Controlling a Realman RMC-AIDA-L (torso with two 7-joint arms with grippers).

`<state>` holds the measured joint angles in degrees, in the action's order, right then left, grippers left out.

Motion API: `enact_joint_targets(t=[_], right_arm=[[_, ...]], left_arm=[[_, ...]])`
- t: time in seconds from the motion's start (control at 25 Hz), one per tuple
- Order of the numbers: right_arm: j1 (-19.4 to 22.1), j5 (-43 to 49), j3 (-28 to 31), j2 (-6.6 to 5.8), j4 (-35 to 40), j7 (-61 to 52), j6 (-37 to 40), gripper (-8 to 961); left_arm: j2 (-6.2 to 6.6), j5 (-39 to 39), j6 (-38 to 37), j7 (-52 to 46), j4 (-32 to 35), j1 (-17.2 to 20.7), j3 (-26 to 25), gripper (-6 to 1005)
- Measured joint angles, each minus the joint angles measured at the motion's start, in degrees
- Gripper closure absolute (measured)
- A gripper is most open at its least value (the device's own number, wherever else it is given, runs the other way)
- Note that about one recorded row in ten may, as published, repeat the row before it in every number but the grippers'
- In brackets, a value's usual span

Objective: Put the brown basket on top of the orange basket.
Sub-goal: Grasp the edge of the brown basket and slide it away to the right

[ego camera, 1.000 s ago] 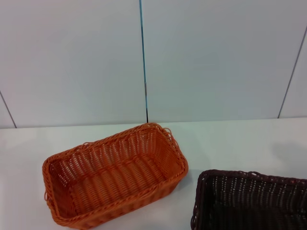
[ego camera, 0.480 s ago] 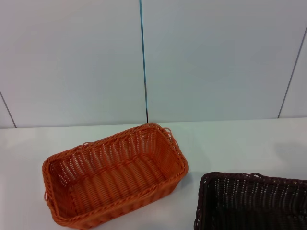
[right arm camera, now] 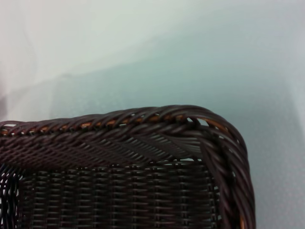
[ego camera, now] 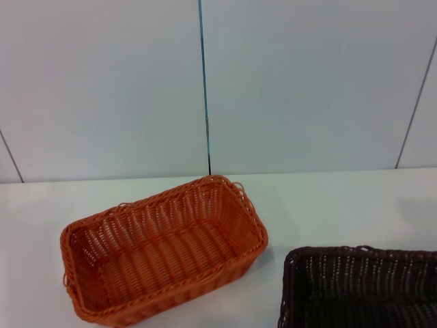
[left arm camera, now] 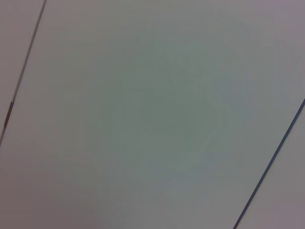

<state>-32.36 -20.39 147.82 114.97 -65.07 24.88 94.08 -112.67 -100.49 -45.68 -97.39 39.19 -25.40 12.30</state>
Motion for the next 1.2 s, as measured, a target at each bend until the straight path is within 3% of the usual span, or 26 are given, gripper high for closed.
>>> enact_joint_targets(t=[0.64, 1.2], right_arm=[[-1.00, -0.52, 4.50, -1.18, -4.30, -0.06, 4.67, 818], [-2.31, -3.97, 5.89, -3.63, -11.39, -0.96, 11.74, 818]], left_arm=[[0.01, -0.01, 0.82, 0.09, -0.04, -0.09, 0.00, 136], [0.18, -0.26, 0.87, 0.19, -0.21, -0.48, 0.00, 136]])
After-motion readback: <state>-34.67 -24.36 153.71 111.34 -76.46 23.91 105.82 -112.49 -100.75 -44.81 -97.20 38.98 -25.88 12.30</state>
